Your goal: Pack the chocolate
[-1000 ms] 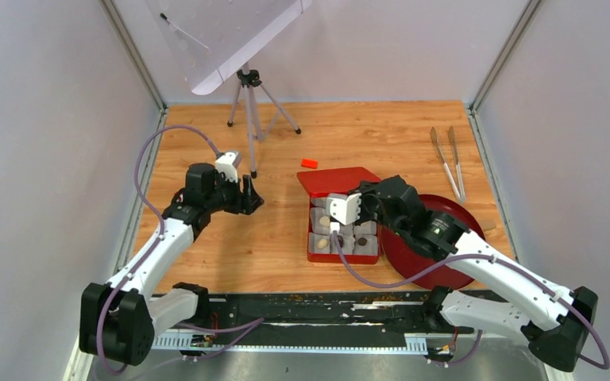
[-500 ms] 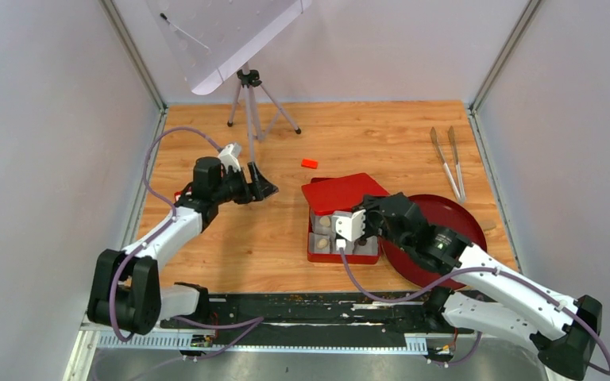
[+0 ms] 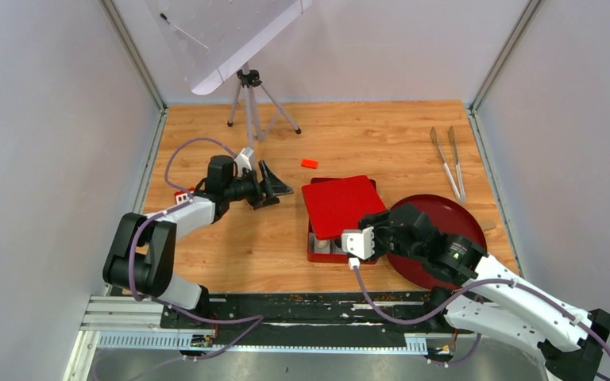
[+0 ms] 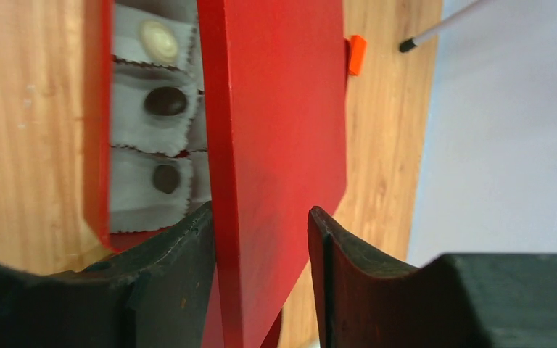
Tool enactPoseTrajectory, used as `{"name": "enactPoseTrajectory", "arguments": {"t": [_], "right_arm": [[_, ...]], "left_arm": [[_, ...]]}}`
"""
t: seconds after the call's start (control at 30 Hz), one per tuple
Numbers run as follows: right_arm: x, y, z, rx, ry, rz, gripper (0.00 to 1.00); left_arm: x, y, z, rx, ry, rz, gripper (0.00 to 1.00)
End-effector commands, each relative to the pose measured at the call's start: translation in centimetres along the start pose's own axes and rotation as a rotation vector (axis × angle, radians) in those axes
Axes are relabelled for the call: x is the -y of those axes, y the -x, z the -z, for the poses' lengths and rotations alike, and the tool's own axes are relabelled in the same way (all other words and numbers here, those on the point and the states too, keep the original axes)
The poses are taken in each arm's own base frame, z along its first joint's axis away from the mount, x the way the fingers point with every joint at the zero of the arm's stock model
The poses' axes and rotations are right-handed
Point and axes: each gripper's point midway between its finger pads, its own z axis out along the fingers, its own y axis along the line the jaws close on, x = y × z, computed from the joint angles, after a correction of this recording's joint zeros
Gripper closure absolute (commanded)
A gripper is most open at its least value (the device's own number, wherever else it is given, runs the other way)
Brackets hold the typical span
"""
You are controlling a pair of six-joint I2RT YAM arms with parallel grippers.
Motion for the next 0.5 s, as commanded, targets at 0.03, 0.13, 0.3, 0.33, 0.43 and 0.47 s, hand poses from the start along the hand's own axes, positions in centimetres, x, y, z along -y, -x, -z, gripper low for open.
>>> {"name": "enactPoseTrajectory", "arguments": {"t": [0.03,0.13,0.3,0.33,0.43,0.47], "right_arm": [[-3.2,1.7,0.9,0.111,0.132,-0.068,0.51],[-5.5,2.0,0.8,0.148,0.221,-0.091,0.50],[-8.1,1.7,-0.5,0.167,0.281,-0.132,0.45],[-8.6,1.4,-0.9,0.164,0.288,-0.136,0.45],[-8.5,1.6,-1.3,0.173,0.274,-0.156,0.44],[-7.8,1.8,-1.3,0.172,0.252,-0.184,0.44]], "left_arm": [[1.8,-0.2,-1.6,-0.026,-0.061,-0.042,0.12],[1.2,-0.5,-2.4,-0.044,-0.033,-0.056,0.12],[1.0,-1.0,-3.5,-0.070,-0.017,-0.067,0.13],[0.9,-1.0,-3.7,-0.076,-0.012,-0.069,0.13],[0.6,-1.1,-3.9,-0.090,0.010,-0.073,0.14],[0.6,-1.1,-3.9,-0.093,0.018,-0.075,0.16]]}}
